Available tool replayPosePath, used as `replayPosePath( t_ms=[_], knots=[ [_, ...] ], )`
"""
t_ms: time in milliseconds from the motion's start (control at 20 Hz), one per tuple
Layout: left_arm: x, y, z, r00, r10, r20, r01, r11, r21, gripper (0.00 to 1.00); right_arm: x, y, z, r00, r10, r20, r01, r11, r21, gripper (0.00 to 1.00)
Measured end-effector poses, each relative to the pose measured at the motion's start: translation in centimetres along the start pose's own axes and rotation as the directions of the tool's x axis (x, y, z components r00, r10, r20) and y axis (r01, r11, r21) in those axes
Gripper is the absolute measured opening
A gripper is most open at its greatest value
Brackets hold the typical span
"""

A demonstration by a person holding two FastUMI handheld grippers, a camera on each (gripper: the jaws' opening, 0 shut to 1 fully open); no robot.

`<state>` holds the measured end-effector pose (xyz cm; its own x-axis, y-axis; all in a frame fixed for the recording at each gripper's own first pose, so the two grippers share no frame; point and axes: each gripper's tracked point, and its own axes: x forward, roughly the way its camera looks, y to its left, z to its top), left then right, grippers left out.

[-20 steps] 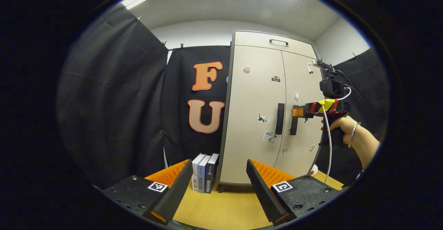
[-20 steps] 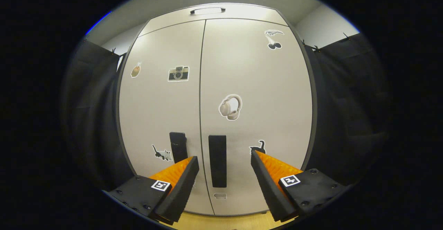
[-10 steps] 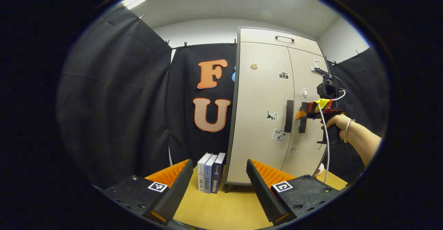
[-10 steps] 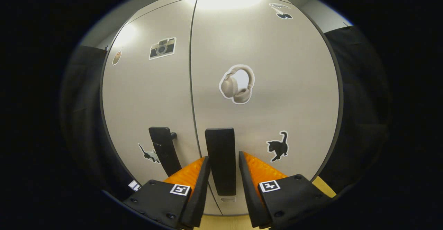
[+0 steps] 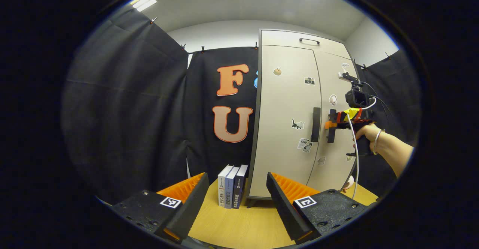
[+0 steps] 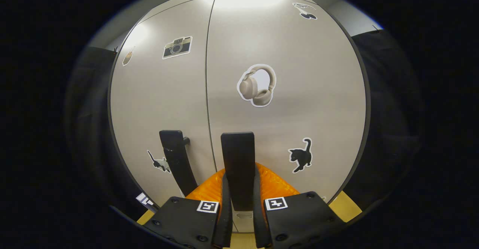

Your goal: Open the right door of the double-door shoe cabinet with the right hand, and open the left door with the left hand.

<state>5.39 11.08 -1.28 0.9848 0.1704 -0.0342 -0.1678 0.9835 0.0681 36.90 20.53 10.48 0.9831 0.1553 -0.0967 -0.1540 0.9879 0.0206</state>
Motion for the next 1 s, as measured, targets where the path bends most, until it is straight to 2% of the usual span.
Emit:
replayPosePath(
  t_ms=[50,250,300,350,500,750,800,850,1000],
  knots=[
    [-0.3,0.0,-0.1,1.0,0.004,-0.002,-0.004,1.0,-0.002,0.92,-0.2,0.0,0.1,1.0,0.006,0.003,-0.006,1.0,-0.007,0.32],
    [-1.2,-0.1,-0.1,1.0,0.003,-0.008,-0.004,1.0,-0.011,0.94,-1.6,-0.4,-0.1,1.0,0.025,0.003,-0.025,0.996,-0.081,0.32],
    [-1.4,-0.1,0.0,1.0,0.005,-0.008,-0.005,1.0,-0.014,0.94,-1.6,-0.4,-0.1,0.999,0.034,-0.001,-0.034,0.998,-0.056,0.32],
    [-1.7,0.1,-0.2,1.0,0.007,-0.007,-0.008,1.0,-0.019,0.94,-2.2,-0.2,-0.2,0.999,0.047,-0.008,-0.047,0.998,-0.031,0.22],
    [-2.5,0.3,0.1,1.0,0.016,-0.003,-0.016,0.999,-0.033,0.94,-3.5,-0.4,-0.4,0.998,0.059,-0.024,-0.059,0.998,0.002,0.22],
    [-3.8,0.8,0.7,0.999,0.035,0.012,-0.035,0.999,-0.031,0.94,-4.8,-1.3,-0.4,0.999,0.049,-0.024,-0.049,0.999,-0.013,0.21],
    [-4.1,0.7,0.6,0.999,0.036,0.013,-0.036,0.999,-0.033,0.92,-5.1,-1.5,-0.4,0.999,0.047,-0.024,-0.047,0.999,-0.017,0.22],
    [-4.3,0.7,0.7,0.999,0.036,0.011,-0.036,0.999,-0.036,0.94,-5.4,-1.8,-0.4,0.999,0.043,-0.021,-0.044,0.999,-0.025,0.22],
    [-5.0,0.5,0.6,0.999,0.036,0.01,-0.035,0.998,-0.043,0.94,-5.9,-2.7,-0.3,1.0,0.03,-0.007,-0.03,0.998,-0.047,0.21]
  ],
)
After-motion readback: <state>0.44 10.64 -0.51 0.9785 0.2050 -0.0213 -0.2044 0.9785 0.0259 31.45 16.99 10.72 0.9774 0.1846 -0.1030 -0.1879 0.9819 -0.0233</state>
